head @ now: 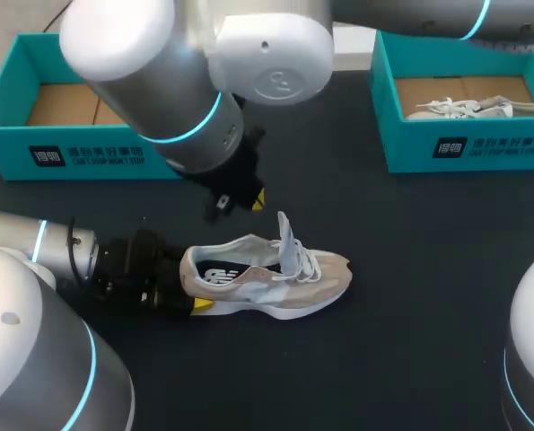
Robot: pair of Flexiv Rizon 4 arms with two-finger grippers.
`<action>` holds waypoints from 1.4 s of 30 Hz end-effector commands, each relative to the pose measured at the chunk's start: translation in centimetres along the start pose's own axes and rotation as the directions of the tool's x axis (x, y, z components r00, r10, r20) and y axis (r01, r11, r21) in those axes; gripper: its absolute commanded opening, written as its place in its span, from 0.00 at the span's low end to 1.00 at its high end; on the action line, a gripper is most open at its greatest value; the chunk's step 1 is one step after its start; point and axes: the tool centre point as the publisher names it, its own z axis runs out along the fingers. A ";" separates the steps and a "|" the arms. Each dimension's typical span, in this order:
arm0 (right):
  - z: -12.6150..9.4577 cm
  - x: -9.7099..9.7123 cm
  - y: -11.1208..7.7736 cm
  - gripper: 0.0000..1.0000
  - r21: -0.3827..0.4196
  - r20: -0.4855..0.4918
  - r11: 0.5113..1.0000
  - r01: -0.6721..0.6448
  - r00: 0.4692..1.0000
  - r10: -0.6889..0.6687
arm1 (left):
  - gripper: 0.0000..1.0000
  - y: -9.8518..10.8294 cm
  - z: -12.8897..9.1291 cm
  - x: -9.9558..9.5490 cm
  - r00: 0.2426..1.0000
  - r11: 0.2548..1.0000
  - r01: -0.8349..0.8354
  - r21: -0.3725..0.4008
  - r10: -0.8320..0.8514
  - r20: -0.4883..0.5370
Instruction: Take the shoe out of the shoebox, open the shoe tongue, remove and reinsert the insole, then place the shoe into the shoebox
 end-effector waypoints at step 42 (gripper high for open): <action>10.9 4.4 2.6 0.00 -0.175 -0.260 0.693 0.700 0.646 -0.718 | 0.00 0.1 -0.1 0.1 1.000 1.000 0.000 -0.001 0.000 0.003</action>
